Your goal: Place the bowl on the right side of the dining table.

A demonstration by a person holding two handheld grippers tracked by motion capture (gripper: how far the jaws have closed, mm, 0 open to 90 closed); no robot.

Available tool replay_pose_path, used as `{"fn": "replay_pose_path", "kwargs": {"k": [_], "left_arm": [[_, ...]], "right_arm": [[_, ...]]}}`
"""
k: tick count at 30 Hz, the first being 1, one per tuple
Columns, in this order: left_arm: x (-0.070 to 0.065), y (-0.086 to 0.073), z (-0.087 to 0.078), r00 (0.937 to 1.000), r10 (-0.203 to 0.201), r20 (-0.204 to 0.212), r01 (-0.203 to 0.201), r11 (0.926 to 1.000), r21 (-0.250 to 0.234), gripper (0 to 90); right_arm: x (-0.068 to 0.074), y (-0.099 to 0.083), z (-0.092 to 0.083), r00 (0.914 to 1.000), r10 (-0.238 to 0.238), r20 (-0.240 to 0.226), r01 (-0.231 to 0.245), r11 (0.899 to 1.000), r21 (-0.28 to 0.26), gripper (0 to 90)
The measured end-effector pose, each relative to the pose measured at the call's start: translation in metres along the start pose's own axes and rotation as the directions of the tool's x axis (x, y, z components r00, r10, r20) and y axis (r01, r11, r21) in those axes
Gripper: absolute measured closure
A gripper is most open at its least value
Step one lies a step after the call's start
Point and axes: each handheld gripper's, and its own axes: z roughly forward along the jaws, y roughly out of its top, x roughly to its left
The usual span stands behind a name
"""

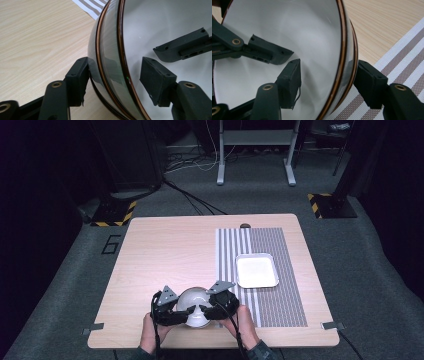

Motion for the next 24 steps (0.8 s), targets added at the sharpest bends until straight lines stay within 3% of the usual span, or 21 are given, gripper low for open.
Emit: {"fn": "replay_pose_path", "kwargs": {"k": [3, 4, 7, 8, 13, 19, 24], "left_arm": [[-0.001, 0.001, 0.000, 1.0000, -0.001, -0.010, 0.001, 1.0000, 0.001, 42.9], [-0.001, 0.001, -0.001, 0.9999, -0.001, -0.017, 0.001, 1.0000, 0.003, 43.8], [-0.002, 0.001, -0.001, 0.9997, -0.004, -0.024, 0.004, 1.0000, 0.004, 44.2], [-0.001, 0.002, -0.001, 0.9997, -0.006, -0.022, 0.006, 1.0000, 0.007, 45.3], [-0.001, 0.005, -0.004, 0.9991, 0.001, -0.043, -0.001, 1.0000, 0.008, 49.6], [-0.002, 0.007, -0.007, 0.9968, 0.006, -0.080, -0.008, 0.9995, -0.031, 58.6], [-0.005, 0.010, -0.011, 0.9918, 0.043, -0.121, -0.053, 0.9954, -0.080, 66.4]], "right_arm": [[0.002, 0.001, -0.001, 0.9998, -0.008, 0.016, 0.008, 1.000, 0.013, 42.8], [0.003, 0.004, -0.002, 0.9984, -0.035, 0.045, 0.034, 0.999, 0.011, 47.5], [0.004, 0.007, -0.003, 0.9956, -0.061, 0.071, 0.059, 0.998, 0.025, 50.6], [0.005, 0.009, -0.004, 0.9966, -0.039, 0.073, 0.036, 0.999, 0.038, 53.0], [0.003, 0.011, -0.005, 0.9951, -0.056, 0.081, 0.054, 0.998, 0.028, 57.7], [0.006, 0.013, -0.009, 0.9897, -0.075, 0.121, 0.076, 0.997, -0.004, 65.9], [0.008, 0.015, -0.015, 0.9839, -0.086, 0.157, 0.093, 0.995, -0.035, 74.1]]}}
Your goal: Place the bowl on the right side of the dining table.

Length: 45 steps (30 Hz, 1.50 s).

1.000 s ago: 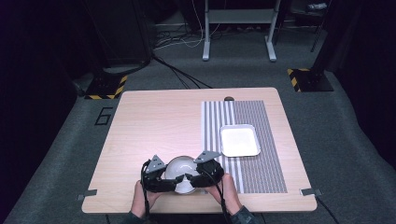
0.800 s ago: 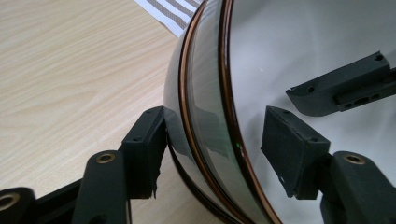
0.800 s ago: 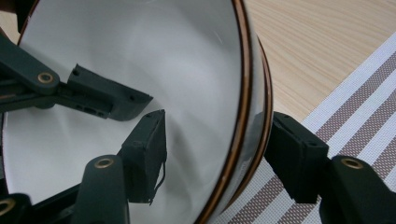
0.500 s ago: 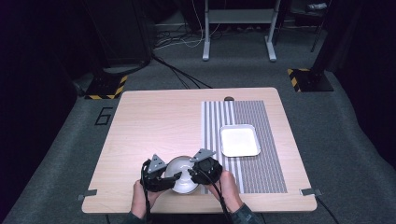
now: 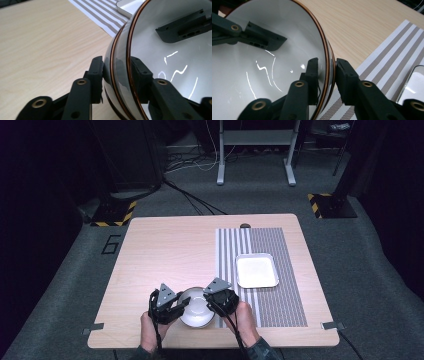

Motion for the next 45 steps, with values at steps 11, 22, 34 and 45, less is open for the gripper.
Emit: {"fn": "replay_pose_path", "kwargs": {"k": [11, 22, 34, 45], "left_arm": [[-0.002, 0.009, -0.003, 0.9973, 0.059, -0.044, -0.060, 0.9978, -0.028, 79.0], [-0.003, 0.009, -0.004, 0.9957, 0.076, -0.053, -0.078, 0.9960, -0.044, 80.6], [-0.003, 0.013, -0.010, 0.9969, 0.069, -0.039, -0.072, 0.9944, -0.078, 82.8], [-0.007, 0.021, -0.016, 0.9943, 0.096, -0.048, -0.100, 0.9898, -0.101, 82.6]], "right_arm": [[0.000, 0.000, 0.002, 0.9997, -0.007, 0.023, 0.008, 0.999, -0.043, 78.9], [0.002, 0.002, 0.001, 0.9987, -0.023, 0.046, 0.026, 0.997, -0.069, 81.2], [0.002, 0.002, -0.008, 0.9986, -0.024, 0.047, 0.030, 0.991, -0.128, 82.7], [0.001, 0.003, -0.018, 0.9968, -0.033, 0.073, 0.045, 0.983, -0.177, 82.4]]}}
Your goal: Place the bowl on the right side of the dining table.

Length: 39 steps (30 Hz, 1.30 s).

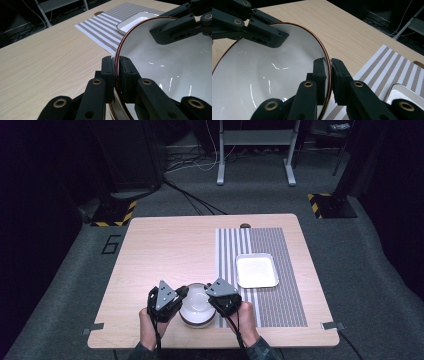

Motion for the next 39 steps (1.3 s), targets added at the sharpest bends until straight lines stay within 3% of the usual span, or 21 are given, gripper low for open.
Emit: {"fn": "replay_pose_path", "kwargs": {"k": [23, 39], "left_arm": [[-0.003, 0.025, -0.009, 0.9994, 0.036, -0.003, -0.036, 0.9981, -0.051, 82.7], [-0.007, 0.043, -0.007, 0.9973, 0.070, 0.020, -0.068, 0.9945, -0.080, 82.6]], "right_arm": [[-0.007, 0.013, -0.020, 0.9992, -0.012, 0.038, 0.015, 0.997, -0.076, 82.1], [-0.017, 0.017, -0.037, 0.9962, -0.012, 0.087, 0.021, 0.994, -0.105, 82.2]]}}
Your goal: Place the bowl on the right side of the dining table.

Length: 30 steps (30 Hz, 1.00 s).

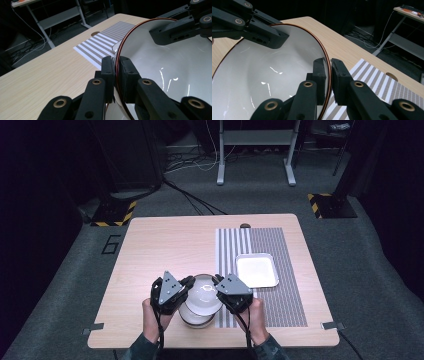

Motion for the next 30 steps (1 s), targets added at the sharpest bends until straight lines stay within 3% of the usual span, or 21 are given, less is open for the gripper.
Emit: {"fn": "replay_pose_path", "kwargs": {"k": [30], "left_arm": [[-0.007, 0.015, 0.015, 0.9988, 0.033, 0.035, -0.033, 0.9994, -0.009, 82.6]], "right_arm": [[-0.014, -0.006, -0.011, 0.9988, 0.013, 0.048, -0.012, 1.000, -0.014, 82.1]]}}
